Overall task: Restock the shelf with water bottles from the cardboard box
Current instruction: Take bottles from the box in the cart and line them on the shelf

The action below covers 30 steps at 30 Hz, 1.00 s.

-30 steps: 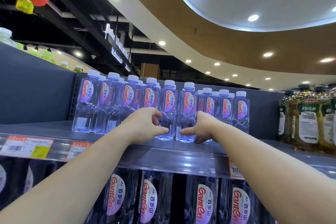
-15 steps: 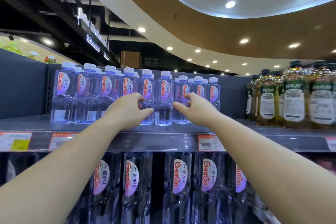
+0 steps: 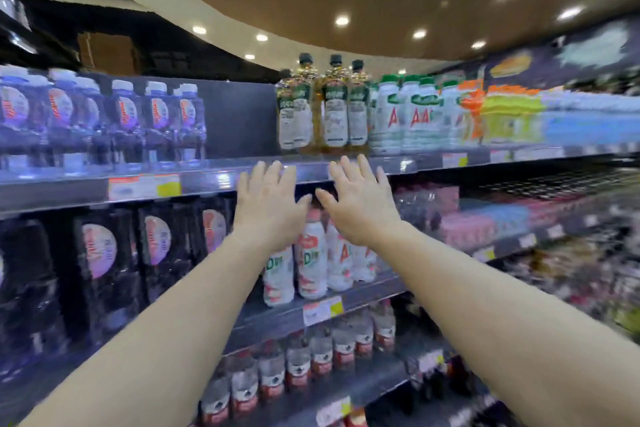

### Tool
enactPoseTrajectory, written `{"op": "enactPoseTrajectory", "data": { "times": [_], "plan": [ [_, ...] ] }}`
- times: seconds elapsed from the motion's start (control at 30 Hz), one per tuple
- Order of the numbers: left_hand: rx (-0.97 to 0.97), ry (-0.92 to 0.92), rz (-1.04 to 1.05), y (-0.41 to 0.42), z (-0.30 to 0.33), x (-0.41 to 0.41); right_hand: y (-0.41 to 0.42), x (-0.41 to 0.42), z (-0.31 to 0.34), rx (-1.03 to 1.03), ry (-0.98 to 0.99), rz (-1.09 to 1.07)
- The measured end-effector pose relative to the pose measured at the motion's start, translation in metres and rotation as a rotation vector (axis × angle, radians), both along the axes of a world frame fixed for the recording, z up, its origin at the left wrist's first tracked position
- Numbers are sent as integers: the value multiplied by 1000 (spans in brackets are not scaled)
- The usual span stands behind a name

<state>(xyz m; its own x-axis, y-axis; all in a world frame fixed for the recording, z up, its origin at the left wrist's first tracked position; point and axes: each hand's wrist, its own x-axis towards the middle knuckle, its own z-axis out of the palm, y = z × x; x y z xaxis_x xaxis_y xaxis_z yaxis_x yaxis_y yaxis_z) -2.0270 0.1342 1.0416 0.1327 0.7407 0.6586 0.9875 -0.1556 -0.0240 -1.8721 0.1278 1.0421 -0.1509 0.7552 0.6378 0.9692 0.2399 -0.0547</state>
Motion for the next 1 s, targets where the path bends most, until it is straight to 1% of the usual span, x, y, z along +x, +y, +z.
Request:
{"op": "enactPoseTrajectory", "data": {
  "times": [0.1, 0.3, 0.4, 0.53, 0.77, 0.9, 1.0],
  "plan": [
    [-22, 16, -97, 6, -17, 89, -12, 90, -22, -69, 23, -119],
    [-164, 68, -301, 28, -61, 252, -34, 251, -73, -200, 24, -383],
    [-201, 99, -436, 43, -92, 327, -36, 320, -97, -246, 42, -490],
    [-261, 108, -585, 74, -121, 417, -19, 402, -124, -291, 27, -630],
    [-289, 172, -762, 156, -151, 546, 32, 506, -164, -322, 74, -803],
    [-364, 232, -800, 187, -173, 593, 61, 547, -192, -431, 146, -830],
    [-347, 265, -822, 210, -195, 622, 83, 577, -209, -434, 149, -849]
  ]
}}
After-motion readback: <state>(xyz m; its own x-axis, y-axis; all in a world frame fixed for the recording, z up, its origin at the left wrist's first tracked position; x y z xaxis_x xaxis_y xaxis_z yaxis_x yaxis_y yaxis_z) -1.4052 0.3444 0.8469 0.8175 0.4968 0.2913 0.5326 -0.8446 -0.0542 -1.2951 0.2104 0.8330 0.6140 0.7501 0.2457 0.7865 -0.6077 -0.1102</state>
